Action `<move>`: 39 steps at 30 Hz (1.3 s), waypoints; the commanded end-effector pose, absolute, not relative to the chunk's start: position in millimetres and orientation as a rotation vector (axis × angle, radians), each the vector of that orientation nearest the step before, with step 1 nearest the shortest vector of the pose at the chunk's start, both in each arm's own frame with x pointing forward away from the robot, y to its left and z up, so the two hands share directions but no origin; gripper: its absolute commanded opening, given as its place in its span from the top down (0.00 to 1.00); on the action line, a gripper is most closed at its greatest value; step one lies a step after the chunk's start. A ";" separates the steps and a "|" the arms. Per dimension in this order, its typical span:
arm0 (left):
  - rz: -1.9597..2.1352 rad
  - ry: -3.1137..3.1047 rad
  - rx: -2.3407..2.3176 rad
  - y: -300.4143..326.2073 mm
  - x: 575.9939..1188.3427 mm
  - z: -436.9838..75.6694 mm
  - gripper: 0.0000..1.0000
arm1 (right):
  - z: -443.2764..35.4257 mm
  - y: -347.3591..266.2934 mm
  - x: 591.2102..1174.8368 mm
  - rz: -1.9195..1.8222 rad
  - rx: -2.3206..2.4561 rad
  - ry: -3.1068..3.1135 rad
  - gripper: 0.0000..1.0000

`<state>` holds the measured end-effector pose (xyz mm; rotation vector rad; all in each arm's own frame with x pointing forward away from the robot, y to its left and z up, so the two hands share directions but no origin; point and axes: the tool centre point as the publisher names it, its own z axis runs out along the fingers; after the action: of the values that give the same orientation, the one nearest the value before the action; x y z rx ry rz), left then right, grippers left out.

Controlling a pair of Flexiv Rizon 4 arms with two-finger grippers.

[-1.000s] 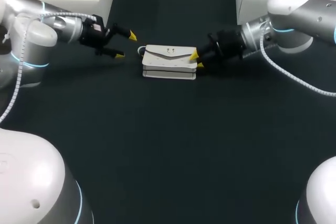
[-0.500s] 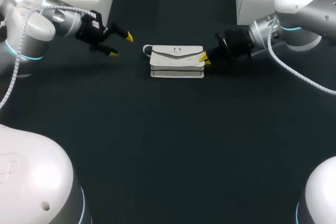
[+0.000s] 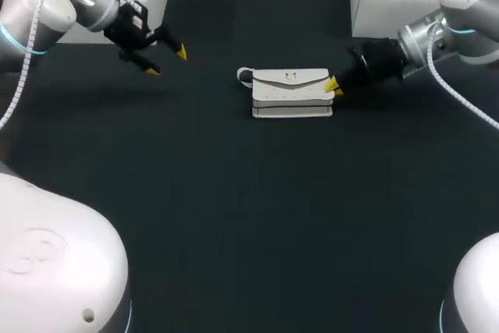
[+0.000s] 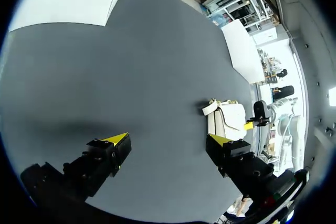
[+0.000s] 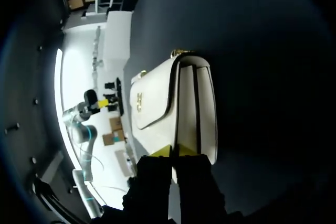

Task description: Pick up the bag, open it, inspect its contents, close it, and place it on the opposite side

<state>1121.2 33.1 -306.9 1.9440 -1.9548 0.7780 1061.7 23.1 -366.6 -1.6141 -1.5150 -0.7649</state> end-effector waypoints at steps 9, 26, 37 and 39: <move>0.496 -2.070 2.097 35.5 1119.7 -288.3 0.00 | -366.1 2.4 1062.8 -0.730 -1.621 -1.506 1.00; 0.491 -2.114 2.112 52.8 1119.5 -280.6 0.00 | -366.5 -12.4 1068.8 -0.728 -1.652 -1.510 1.00; 0.373 -2.228 2.125 93.0 1123.2 -269.1 0.00 | -357.0 -119.5 1092.4 -0.763 -1.823 -1.520 1.00; 0.347 -2.243 2.108 98.1 1123.4 -268.5 0.00 | -356.9 -135.1 1096.8 -0.761 -1.825 -1.525 1.00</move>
<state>1118.1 96.5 -274.5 2.1176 -2.2460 0.3767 1098.3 -115.4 -365.9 -1.8315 -1.5275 -0.7585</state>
